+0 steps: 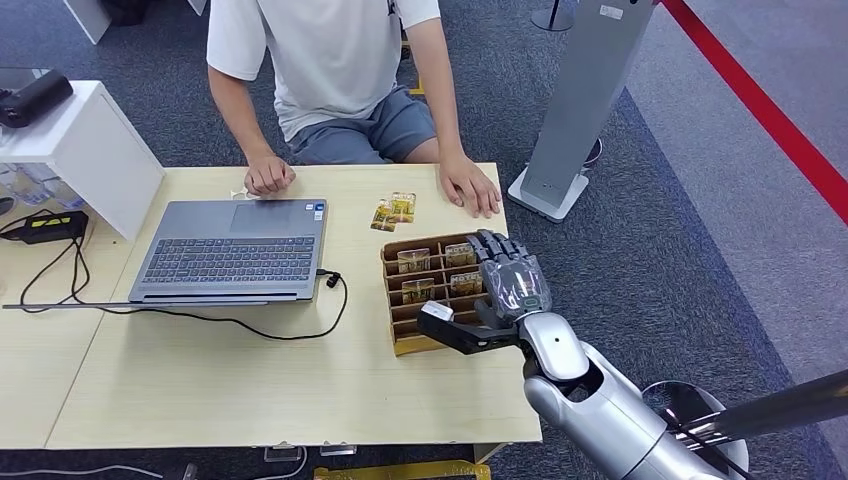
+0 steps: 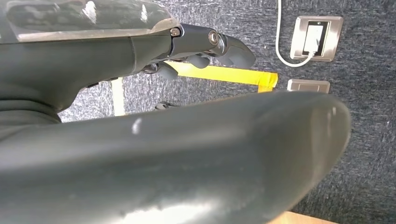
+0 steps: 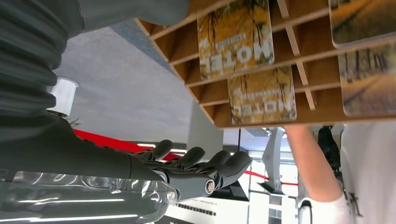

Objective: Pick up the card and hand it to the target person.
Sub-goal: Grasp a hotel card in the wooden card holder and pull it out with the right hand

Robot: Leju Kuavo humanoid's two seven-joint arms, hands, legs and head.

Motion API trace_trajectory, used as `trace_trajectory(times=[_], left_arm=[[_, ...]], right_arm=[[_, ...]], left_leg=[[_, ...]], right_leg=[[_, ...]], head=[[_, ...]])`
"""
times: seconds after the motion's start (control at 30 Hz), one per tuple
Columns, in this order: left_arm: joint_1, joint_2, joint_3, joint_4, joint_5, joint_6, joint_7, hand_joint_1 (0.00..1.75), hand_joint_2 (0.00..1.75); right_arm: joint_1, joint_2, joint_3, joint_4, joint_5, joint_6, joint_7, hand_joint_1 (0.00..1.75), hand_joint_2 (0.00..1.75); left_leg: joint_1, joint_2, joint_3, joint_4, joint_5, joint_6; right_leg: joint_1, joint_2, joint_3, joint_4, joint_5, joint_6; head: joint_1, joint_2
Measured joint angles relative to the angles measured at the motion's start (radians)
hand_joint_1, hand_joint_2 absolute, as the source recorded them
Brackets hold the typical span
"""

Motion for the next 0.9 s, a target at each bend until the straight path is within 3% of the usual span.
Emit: trace_trajectory(times=[0.27, 0.73, 0.9], left_arm=[[0.0, 0.0, -0.002, 0.0, 0.0, 0.0, 0.0, 0.0, 0.0], [0.004, 0.0, -0.002, 0.0, 0.001, 0.001, -0.001, 0.0, 0.0], [0.005, 0.0, -0.002, 0.0, 0.001, 0.001, -0.001, 0.0, 0.0]], right_arm=[[-0.012, 0.005, 0.02, 0.047, -0.011, -0.013, 0.005, 0.85, 1.75], [-0.016, 0.005, 0.039, 0.033, 0.0, -0.031, 0.026, 0.82, 1.75], [-0.013, 0.005, 0.047, 0.009, 0.001, -0.031, 0.03, 1.02, 1.75]], left_leg=[[0.0, 0.0, 0.0, 0.0, 0.0, 0.0], [0.0, 0.0, 0.0, 0.0, 0.0, 0.0], [0.0, 0.0, 0.0, 0.0, 0.0, 0.0]], right_leg=[[0.0, 0.0, 0.0, 0.0, 0.0, 0.0], [0.0, 0.0, 0.0, 0.0, 0.0, 0.0], [0.0, 0.0, 0.0, 0.0, 0.0, 0.0]], head=[[0.001, 0.0], [0.0, 0.0], [0.001, 0.0]])
